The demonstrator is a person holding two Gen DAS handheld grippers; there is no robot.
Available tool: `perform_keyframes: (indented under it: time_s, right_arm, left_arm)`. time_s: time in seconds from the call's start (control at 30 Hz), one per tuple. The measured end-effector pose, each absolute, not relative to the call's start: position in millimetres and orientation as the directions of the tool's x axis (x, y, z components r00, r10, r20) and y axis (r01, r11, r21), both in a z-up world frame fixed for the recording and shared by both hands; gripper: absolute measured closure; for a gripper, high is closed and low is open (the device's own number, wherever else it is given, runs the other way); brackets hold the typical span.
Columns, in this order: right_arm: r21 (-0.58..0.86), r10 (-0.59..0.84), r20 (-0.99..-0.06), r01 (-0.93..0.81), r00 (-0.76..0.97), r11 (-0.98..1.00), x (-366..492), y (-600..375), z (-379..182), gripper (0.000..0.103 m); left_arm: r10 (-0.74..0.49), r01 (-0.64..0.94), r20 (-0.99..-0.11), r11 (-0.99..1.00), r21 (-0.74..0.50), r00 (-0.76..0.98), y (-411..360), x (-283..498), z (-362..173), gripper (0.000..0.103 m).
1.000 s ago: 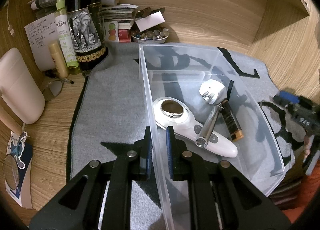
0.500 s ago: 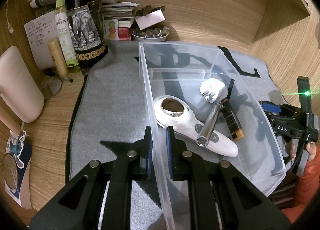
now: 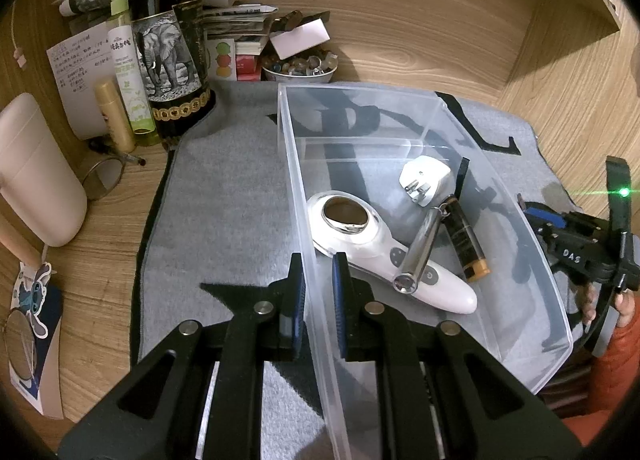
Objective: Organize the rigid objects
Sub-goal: 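Grasp the keys with the right gripper and lower them into the box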
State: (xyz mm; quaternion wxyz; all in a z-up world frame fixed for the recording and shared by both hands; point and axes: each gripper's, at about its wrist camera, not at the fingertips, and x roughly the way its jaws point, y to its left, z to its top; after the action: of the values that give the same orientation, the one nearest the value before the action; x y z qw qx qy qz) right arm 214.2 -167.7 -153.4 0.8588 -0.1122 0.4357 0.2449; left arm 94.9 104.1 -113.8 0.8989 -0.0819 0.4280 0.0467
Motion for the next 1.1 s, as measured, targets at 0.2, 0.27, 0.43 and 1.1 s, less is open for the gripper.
perform_keyframes:
  time_s: [0.2, 0.27, 0.43, 1.1]
  right_arm:
    - [0.019, 0.363, -0.746, -0.527, 0.559, 0.849, 204.3, -169.4, -124.1, 0.08]
    - [0.011, 0.382, -0.719, -0.539, 0.58, 0.842, 199.7, -166.3, -111.9, 0.08]
    - [0.025, 0.444, -0.656, -0.57, 0.61, 0.821, 192.8, -156.9, -84.0, 0.08]
    - [0.03, 0.652, -0.563, -0.776, 0.508, 0.63, 155.2, -66.5, -48.3, 0.08]
  left_arm:
    - [0.018, -0.154, -0.775, 0.983, -0.103, 0.631, 103.2, 94.9, -113.5, 0.091]
    - [0.019, -0.155, -0.775, 0.983, -0.102, 0.632, 102.9, 94.7, -113.5, 0.091]
    - [0.019, -0.155, -0.775, 0.983, -0.103, 0.632, 102.7, 94.9, -113.5, 0.091]
    - [0.005, -0.147, -0.769, 0.982, -0.116, 0.639, 105.0, 91.4, -111.9, 0.091]
